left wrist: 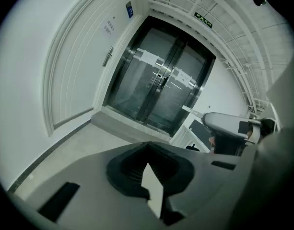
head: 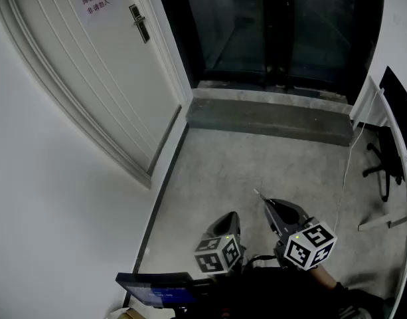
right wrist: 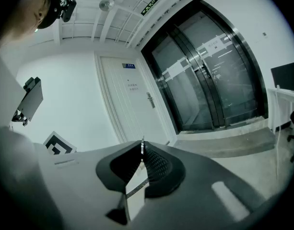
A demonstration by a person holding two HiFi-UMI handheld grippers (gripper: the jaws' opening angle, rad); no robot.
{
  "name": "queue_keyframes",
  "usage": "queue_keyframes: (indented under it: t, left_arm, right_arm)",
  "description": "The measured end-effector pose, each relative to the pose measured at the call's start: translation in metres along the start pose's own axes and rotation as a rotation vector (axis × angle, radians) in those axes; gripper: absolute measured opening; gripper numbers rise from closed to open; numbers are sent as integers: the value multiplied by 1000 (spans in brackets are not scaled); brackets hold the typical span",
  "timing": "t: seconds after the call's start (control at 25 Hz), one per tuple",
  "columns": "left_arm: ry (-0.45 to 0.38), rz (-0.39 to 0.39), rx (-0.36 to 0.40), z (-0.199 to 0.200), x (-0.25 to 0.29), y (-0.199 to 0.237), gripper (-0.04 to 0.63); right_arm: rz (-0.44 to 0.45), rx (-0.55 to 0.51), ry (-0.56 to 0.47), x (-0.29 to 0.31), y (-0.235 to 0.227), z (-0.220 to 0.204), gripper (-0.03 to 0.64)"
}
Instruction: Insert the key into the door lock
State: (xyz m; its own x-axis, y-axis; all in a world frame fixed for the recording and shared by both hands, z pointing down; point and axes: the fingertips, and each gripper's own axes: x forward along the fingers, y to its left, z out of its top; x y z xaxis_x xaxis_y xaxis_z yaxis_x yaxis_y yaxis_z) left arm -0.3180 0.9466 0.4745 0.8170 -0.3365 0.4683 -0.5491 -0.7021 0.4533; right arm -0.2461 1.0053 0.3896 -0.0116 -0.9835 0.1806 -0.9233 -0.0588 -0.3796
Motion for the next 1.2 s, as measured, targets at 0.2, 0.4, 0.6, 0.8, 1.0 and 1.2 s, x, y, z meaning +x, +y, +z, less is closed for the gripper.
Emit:
queue_keyframes:
  t: [0.2,0.4,0.6,0.8,1.0,1.2]
  left_arm:
    - [2,3,-3,0,2,1,0]
    - [11,3,-5,0,3,5,0]
    - [21,-1,-7,0,8,4,0]
    - [38,-1,-15,-3,10,11,0]
    - [55,-1,-33,-1,12,23,0]
    - [67,3,-64,-1,15,46,0]
  right_arm:
    - [-2,-3,3,2,-1,1,12]
    - [-10,-2,13,5,0,-1,12]
    - [-13,4,20,8,-6,-1,12]
    - [-31,-2,25,14,-7,-4,12]
    - [-33,11,35,26,-7,-5,12]
    - [-34,-6,15,43,-1,-6,12]
